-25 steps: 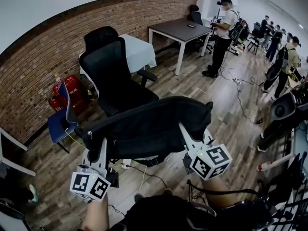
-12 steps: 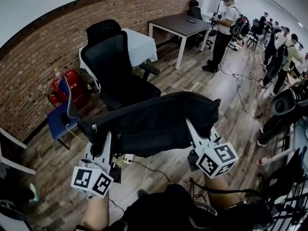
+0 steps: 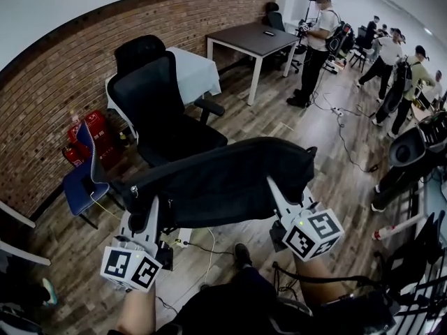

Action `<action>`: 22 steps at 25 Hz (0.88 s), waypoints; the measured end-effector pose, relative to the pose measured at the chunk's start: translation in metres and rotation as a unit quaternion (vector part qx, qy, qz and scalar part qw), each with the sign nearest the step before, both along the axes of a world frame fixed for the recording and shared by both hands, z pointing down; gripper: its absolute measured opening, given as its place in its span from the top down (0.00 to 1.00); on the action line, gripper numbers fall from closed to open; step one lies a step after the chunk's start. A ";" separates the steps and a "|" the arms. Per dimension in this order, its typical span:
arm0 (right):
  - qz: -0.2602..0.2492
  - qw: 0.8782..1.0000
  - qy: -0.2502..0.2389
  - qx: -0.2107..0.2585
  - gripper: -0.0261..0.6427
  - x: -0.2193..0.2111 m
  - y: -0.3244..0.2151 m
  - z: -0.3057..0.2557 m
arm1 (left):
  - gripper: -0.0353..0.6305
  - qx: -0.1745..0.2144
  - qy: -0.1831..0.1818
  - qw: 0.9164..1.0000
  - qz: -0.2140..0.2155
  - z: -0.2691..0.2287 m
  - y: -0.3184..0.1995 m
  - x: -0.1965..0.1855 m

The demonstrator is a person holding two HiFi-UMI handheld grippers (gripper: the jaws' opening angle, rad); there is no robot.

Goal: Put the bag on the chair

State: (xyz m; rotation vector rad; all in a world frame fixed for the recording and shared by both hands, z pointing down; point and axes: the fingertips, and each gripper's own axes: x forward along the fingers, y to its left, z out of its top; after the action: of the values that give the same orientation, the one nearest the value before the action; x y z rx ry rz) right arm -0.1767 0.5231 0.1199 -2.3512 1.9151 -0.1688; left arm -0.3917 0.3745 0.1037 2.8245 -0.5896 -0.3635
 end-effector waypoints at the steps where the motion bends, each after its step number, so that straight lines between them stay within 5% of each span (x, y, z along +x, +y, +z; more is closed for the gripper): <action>1: -0.002 1.000 0.000 0.001 0.86 0.007 -0.005 -0.001 | 0.87 0.001 0.000 1.000 -0.002 -0.001 -0.004 0.007; 22: -0.029 1.000 0.002 -0.002 0.86 0.198 -0.086 -0.016 | 0.87 -0.002 -0.012 0.999 -0.035 -0.010 -0.076 0.193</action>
State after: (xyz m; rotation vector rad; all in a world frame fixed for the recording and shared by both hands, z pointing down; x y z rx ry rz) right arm 0.0209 0.4369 0.1041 -2.3007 1.9874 -0.1726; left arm -0.1991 0.2980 0.0938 2.8134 -0.6944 -0.3417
